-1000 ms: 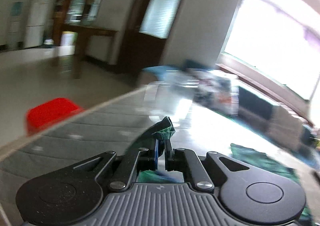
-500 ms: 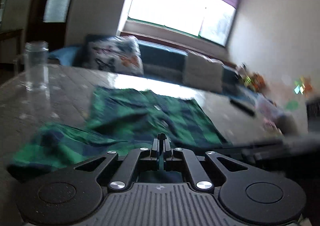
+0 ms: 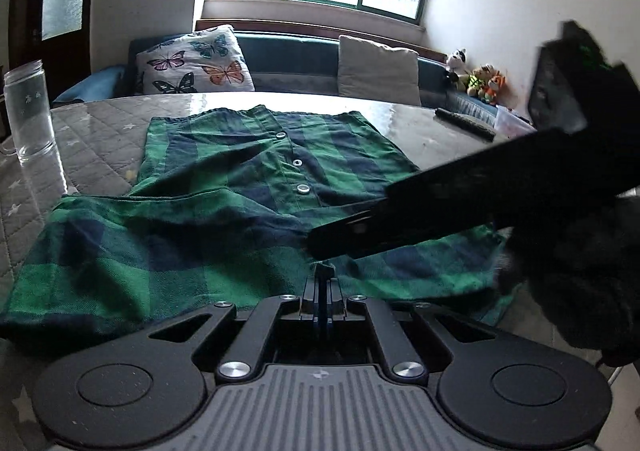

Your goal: Fold clothes

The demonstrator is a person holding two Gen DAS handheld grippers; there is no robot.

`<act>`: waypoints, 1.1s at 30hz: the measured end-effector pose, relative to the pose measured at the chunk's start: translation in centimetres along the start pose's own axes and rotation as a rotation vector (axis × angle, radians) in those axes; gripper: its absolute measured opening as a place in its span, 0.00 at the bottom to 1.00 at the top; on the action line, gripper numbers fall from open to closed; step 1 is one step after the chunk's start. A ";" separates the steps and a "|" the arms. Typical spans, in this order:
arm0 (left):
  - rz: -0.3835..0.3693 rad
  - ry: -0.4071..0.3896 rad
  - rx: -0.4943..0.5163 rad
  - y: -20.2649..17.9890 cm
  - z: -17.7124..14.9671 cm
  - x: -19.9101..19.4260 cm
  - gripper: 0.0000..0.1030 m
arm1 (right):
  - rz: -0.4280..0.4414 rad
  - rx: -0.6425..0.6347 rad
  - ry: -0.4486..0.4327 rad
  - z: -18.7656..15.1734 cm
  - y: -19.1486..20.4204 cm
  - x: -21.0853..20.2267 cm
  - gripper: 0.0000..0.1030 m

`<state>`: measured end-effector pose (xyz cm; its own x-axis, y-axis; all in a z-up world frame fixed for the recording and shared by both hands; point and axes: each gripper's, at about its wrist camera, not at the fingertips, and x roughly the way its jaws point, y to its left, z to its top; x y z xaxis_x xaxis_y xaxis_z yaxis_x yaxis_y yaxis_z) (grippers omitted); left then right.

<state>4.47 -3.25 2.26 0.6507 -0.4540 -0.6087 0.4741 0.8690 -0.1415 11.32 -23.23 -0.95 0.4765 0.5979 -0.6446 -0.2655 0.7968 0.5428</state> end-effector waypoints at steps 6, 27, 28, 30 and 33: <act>0.010 0.000 0.034 0.0 0.0 -0.2 0.06 | -0.021 0.012 0.010 0.0 0.6 1.7 0.18; 0.488 -0.070 0.000 9.0 -3.1 -5.6 0.68 | -0.056 0.001 -0.070 1.5 0.6 -2.3 0.18; 0.497 -0.065 -0.006 9.3 -3.3 -5.5 0.69 | -0.055 0.011 -0.051 1.2 0.4 -1.7 0.18; 0.512 -0.058 -0.017 9.8 -3.6 -5.5 0.71 | -0.052 0.020 -0.026 0.8 0.3 -0.6 0.18; 0.520 -0.052 -0.027 10.3 -3.8 -5.4 0.75 | -0.040 0.028 0.008 0.4 0.5 1.0 0.20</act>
<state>3.55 8.92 1.10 0.8252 0.0307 -0.5640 0.0652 0.9867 0.1490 12.00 -22.30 -1.08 0.4796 0.5659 -0.6706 -0.2222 0.8176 0.5311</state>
